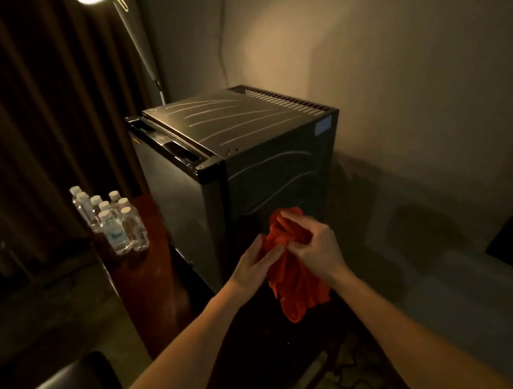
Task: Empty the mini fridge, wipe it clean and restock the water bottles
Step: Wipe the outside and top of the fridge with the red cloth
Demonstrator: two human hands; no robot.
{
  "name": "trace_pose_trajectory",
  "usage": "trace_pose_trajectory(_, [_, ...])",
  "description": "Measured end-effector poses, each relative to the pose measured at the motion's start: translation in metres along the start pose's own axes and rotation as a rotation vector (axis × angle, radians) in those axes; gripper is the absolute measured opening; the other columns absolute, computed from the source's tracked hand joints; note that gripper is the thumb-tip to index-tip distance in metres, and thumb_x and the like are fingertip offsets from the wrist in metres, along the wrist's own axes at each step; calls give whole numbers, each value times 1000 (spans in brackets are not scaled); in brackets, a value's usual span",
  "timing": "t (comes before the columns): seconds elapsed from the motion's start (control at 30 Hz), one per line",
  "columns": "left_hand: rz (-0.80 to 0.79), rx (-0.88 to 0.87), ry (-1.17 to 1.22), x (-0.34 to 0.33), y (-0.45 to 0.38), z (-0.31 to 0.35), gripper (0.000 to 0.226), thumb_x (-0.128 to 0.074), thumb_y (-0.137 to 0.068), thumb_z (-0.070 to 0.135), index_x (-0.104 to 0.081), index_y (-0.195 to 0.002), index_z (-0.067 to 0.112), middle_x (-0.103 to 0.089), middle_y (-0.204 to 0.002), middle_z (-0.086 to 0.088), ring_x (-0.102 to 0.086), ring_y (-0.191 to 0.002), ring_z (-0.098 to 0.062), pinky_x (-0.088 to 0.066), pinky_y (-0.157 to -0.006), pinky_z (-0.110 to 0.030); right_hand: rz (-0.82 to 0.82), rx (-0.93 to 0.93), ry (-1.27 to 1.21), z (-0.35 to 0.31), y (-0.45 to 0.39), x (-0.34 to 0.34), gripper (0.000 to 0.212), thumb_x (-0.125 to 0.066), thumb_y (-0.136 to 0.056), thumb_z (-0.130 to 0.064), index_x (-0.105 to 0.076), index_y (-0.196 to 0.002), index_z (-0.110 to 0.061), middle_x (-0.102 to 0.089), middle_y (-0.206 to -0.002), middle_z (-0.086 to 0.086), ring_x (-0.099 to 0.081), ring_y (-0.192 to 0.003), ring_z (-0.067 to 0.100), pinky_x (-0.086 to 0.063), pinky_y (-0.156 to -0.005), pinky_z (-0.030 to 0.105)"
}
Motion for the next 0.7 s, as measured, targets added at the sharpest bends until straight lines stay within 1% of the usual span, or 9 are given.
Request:
trace_pose_trajectory(0.1, [63,-22,-115,-29,1,11,14,-56,-98,17,-55,-104,5,-62,-88,-1,-61,-82,-12,-50,-76,-26,-152,-16,-1,9,4,33,61,-72,-84,-22,-49,-140,-34,-50,-134,-8,-53,-122,10,-47,-102,28])
trace_pose_trajectory(0.17, [135,-9,-103,-43,5,17,12,-56,-98,21,-56,-99,9,-62,-87,-1,-61,-81,-14,-50,-75,-28,-247,-15,40,8,8,51,69,-74,-84,-30,-41,-144,-37,-43,-137,-8,-47,-123,10,-45,-101,29])
trace_pose_trajectory(0.27, [292,-13,-87,-55,11,24,12,-54,-100,21,-53,-90,14,-58,-83,-2,-57,-76,-15,-47,-69,-26,-395,71,190,4,13,69,81,-75,-83,-27,-29,-149,-38,-36,-140,-7,-40,-126,11,-41,-105,33])
trace_pose_trajectory(0.33, [376,-15,-57,-56,15,28,14,-52,-101,21,-52,-90,12,-54,-80,-4,-53,-73,-18,-45,-65,-25,-424,165,334,5,13,77,78,-72,-85,-20,-30,-150,-35,-36,-143,-5,-38,-131,14,-38,-109,38])
trace_pose_trajectory(0.4, [440,6,-68,-57,20,32,18,-50,-101,26,-54,-96,9,-55,-84,-7,-55,-77,-23,-48,-70,-33,-385,204,419,10,11,84,68,-67,-88,-15,-37,-146,-32,-39,-141,-4,-40,-131,16,-38,-110,39])
trace_pose_trajectory(0.47, [462,26,-96,-58,24,35,22,-48,-102,30,-55,-106,9,-59,-91,-10,-60,-82,-24,-53,-80,-42,-302,192,434,16,10,87,59,-62,-91,-13,-42,-143,-32,-42,-139,-3,-42,-129,16,-40,-109,40])
trace_pose_trajectory(0.5, [468,23,-108,-60,26,36,23,-47,-102,30,-56,-109,10,-60,-93,-10,-62,-84,-24,-54,-84,-43,-269,190,435,16,10,88,57,-59,-92,-11,-43,-142,-32,-42,-140,-3,-41,-130,16,-40,-109,41])
trace_pose_trajectory(0.63, [514,-9,-104,-67,25,39,20,-46,-103,28,-58,-112,15,-65,-104,-14,-67,-94,-26,-55,-87,-38,-112,155,444,13,11,82,65,-48,-87,4,-45,-140,-32,-38,-143,-1,-31,-135,21,-34,-113,44])
trace_pose_trajectory(0.7, [530,-29,-116,-71,20,41,18,-48,-103,25,-58,-109,13,-64,-99,-14,-66,-87,-24,-56,-82,-37,16,44,370,11,11,79,62,-47,-89,0,-43,-140,-34,-37,-145,0,-30,-137,27,-32,-113,48])
Point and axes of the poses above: each hand's wrist, its own y-axis away from the middle knuckle, its own x-axis out of the back of the hand, z = x × y, the point moved 4 cm from there along -y, towards the middle knuckle
